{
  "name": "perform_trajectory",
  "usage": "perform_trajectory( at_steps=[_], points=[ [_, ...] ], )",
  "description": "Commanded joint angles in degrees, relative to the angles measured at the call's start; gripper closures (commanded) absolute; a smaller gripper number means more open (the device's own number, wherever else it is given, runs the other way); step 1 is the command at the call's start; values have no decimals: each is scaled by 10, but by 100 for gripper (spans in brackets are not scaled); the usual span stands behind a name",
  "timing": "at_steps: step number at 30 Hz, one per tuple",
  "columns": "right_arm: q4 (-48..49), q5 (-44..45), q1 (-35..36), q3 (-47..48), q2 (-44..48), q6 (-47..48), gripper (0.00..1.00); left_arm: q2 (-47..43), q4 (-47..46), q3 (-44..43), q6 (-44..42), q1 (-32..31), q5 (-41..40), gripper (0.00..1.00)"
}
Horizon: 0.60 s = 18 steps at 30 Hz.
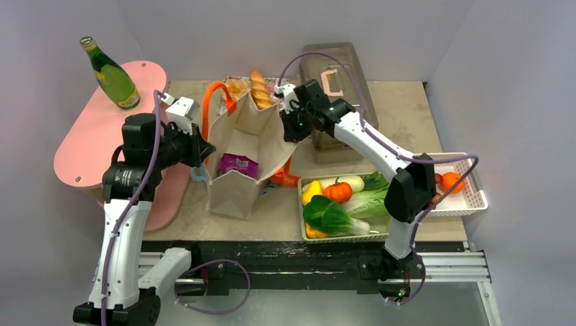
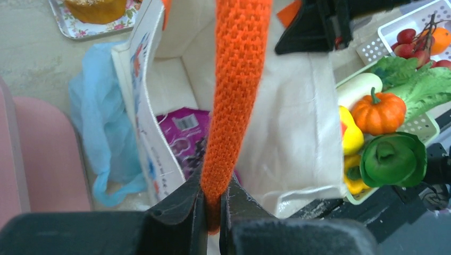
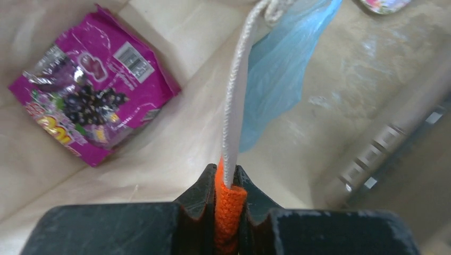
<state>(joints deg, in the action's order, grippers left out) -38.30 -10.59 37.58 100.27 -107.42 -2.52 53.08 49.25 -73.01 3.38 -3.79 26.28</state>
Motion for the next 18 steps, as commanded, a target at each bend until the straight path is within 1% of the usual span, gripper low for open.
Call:
perform_trajectory(
  at_steps=[1,3,4,5,7,8,9,10,11,13,14,16,18],
  points=[
    [-33,-6,-35,22,82,70,100,-24,78,-40,-8,5,3,100],
    [-31,-5,-37,9,89,85,100,-21,111,-25,-4,9,-26,100],
    [-28,-6,-38,2,90,88,100,-19,123,-12,-9,8,-38,98],
    [-26,-13,-38,-3,89,90,100,-16,132,3,-11,9,-64,88],
    [-25,-39,-37,-7,88,94,100,1,150,34,-24,10,-142,63],
    [-23,-44,-38,-10,89,96,100,13,165,39,-30,14,-179,53],
    [-18,-45,-37,-12,92,102,100,21,177,35,-52,18,-192,42],
    [-10,-52,-37,-17,99,103,100,23,191,23,-70,19,-182,33],
    [2,-60,-38,-23,106,102,100,16,197,2,-84,20,-146,26],
    [36,-71,-38,-42,133,96,100,-28,172,-29,-111,19,-26,11],
    [62,-78,-38,-51,145,91,100,-56,128,-40,-122,20,17,3],
    [104,-85,-38,-73,172,76,100,-96,71,-55,-142,19,63,0],
    [141,-94,-35,-85,194,67,100,-94,63,-99,-168,19,109,0]
  ],
)
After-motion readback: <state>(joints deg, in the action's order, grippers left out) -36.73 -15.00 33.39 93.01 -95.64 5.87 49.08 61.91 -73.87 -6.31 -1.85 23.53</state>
